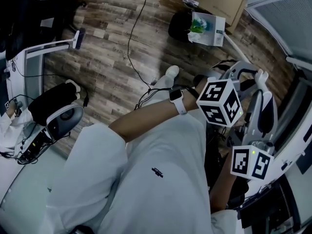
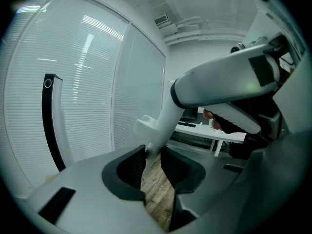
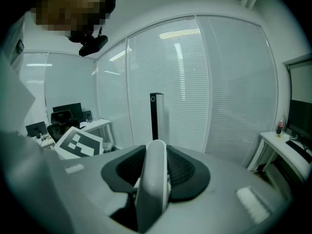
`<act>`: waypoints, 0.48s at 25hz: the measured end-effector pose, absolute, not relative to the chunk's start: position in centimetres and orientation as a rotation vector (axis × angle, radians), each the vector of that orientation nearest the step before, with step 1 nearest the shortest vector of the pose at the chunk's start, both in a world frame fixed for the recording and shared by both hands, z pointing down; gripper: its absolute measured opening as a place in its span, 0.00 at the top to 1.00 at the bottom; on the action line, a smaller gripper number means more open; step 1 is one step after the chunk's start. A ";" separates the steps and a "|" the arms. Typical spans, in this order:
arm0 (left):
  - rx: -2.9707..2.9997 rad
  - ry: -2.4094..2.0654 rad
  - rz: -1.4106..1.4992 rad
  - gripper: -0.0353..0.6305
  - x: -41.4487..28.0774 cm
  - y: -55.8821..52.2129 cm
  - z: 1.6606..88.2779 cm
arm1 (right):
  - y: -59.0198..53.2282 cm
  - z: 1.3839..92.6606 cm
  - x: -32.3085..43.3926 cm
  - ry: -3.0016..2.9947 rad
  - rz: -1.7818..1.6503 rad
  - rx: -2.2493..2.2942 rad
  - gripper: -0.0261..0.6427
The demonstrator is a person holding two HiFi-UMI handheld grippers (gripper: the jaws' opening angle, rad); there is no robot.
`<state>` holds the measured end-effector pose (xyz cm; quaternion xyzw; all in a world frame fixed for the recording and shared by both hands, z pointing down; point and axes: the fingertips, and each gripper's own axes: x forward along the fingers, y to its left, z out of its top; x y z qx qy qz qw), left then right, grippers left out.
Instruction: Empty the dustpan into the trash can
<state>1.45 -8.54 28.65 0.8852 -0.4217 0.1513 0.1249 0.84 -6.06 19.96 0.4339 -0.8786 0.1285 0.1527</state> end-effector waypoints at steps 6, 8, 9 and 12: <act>2.574 -1.286 0.436 0.80 0.4 -7.7 28.2 | -5.0 19.6 0.2 -2.579 0.350 1.193 0.75; 2.566 -1.313 0.432 0.80 -0.1 -7.5 28.1 | -4.7 19.5 -0.2 -2.602 0.345 1.178 0.75; 2.560 -1.329 0.428 0.80 -0.5 -7.4 28.0 | -4.6 19.4 -0.5 -2.614 0.339 1.168 0.75; 2.537 -1.388 0.409 0.79 -1.7 -7.2 27.9 | -4.2 19.4 -1.5 -2.650 0.305 1.117 0.75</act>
